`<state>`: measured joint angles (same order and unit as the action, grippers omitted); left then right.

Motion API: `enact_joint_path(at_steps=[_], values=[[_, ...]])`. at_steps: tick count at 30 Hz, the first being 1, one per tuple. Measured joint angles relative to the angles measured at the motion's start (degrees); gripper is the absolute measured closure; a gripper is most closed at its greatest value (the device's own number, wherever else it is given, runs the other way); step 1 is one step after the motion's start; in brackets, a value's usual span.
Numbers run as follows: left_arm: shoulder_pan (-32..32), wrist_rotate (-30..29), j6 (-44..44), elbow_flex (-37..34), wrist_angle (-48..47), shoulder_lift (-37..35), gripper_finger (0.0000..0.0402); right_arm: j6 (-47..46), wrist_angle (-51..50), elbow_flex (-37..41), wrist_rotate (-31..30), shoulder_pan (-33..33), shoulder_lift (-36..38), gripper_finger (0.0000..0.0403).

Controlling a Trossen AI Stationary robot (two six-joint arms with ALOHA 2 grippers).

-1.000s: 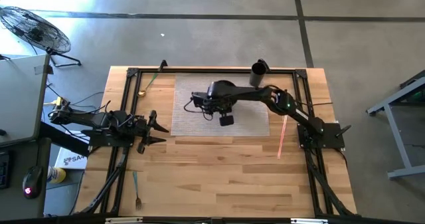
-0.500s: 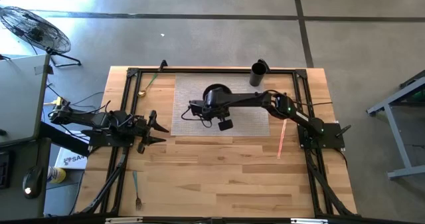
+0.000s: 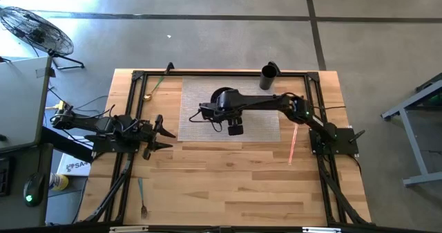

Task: Pick & Place Utensil
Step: Put the orange straw into the black cup

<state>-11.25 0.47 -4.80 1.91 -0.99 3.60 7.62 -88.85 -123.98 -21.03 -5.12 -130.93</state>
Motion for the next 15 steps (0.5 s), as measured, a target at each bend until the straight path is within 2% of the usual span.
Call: enact_joint_path(at_steps=[4,7,15], values=[[0.0,0.0,0.0,0.0,0.0,0.0,0.0224,-8.8,-1.2,0.3,1.9,0.1,6.0,0.0220],[0.0,0.0,0.0,0.0,0.0,0.0,0.0224,-16.9,-0.7,5.0,2.5,0.0,12.1,0.0218],[0.0,0.0,0.0,0.0,0.0,0.0,0.0224,-49.4,3.1,33.7,4.5,0.1,34.4,0.0217]])
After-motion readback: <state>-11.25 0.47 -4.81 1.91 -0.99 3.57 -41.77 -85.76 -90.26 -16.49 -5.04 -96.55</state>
